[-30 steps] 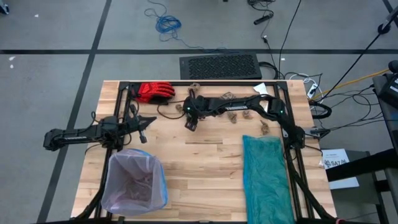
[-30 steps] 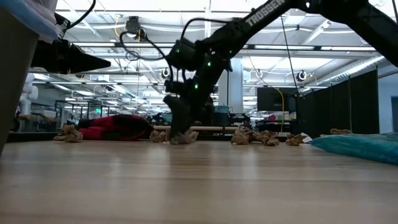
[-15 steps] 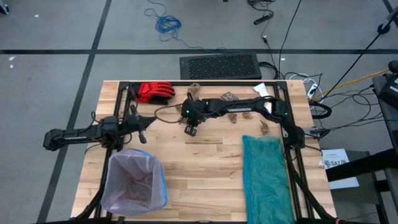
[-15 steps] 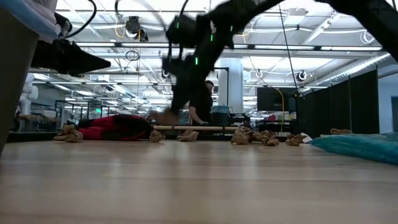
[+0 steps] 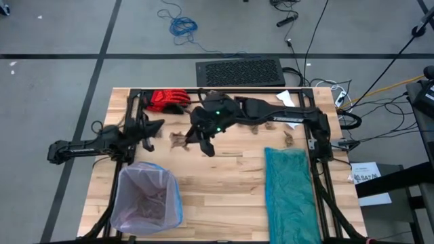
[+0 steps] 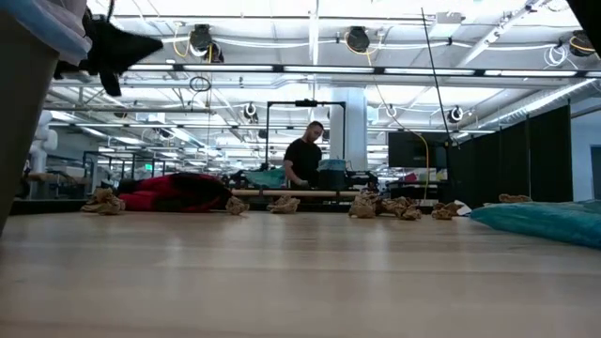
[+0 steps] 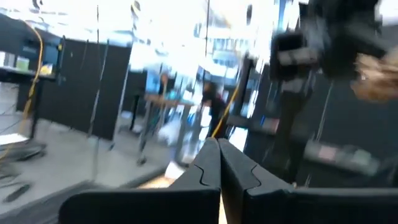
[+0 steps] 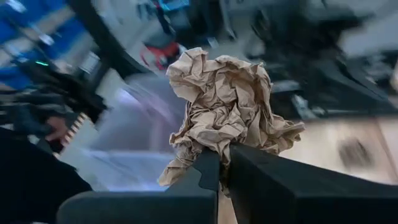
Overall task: Place trash/remove bag and relplace
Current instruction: Put the brown napkin into the trash bin
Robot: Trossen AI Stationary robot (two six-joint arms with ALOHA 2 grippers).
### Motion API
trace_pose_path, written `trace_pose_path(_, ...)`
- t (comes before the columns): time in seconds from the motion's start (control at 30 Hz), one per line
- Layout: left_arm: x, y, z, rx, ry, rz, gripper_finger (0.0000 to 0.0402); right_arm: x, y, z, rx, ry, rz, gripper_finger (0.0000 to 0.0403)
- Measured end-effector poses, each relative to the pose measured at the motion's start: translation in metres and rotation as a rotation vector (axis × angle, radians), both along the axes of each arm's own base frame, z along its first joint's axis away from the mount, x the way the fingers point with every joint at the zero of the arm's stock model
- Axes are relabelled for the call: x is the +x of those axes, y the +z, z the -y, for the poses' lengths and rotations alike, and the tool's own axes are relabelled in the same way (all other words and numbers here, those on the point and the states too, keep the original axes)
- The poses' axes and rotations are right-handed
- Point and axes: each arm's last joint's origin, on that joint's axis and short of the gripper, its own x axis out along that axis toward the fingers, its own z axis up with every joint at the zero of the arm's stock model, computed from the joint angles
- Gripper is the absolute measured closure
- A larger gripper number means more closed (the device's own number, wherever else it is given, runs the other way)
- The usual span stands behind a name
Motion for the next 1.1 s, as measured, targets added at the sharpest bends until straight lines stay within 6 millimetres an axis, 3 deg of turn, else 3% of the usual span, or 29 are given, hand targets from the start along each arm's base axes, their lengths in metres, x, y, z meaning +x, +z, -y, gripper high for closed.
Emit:
trace_pose_path(0.23,-0.011,0.021,0.001,-0.086,-0.058,0.288,0.0402,0.007,0.002,-0.026,0.091,0.020,0.042,0.0403)
trace_pose_path(0.47,-0.024,0.036,0.002,-0.111,-0.106,0.514,0.0402,0.031,-0.016,-0.044,0.176,0.039,0.085,0.0403)
trace_pose_path(0.87,-0.023,0.036,0.003,-0.105,-0.117,0.510,0.0402,0.047,-0.034,-0.061,0.209,0.139,0.114,0.0402)
trace_pose_path(1.1,-0.029,0.053,0.007,-0.024,-0.226,0.540,0.0402,0.054,-0.046,-0.081,0.215,0.176,0.134,0.0355)
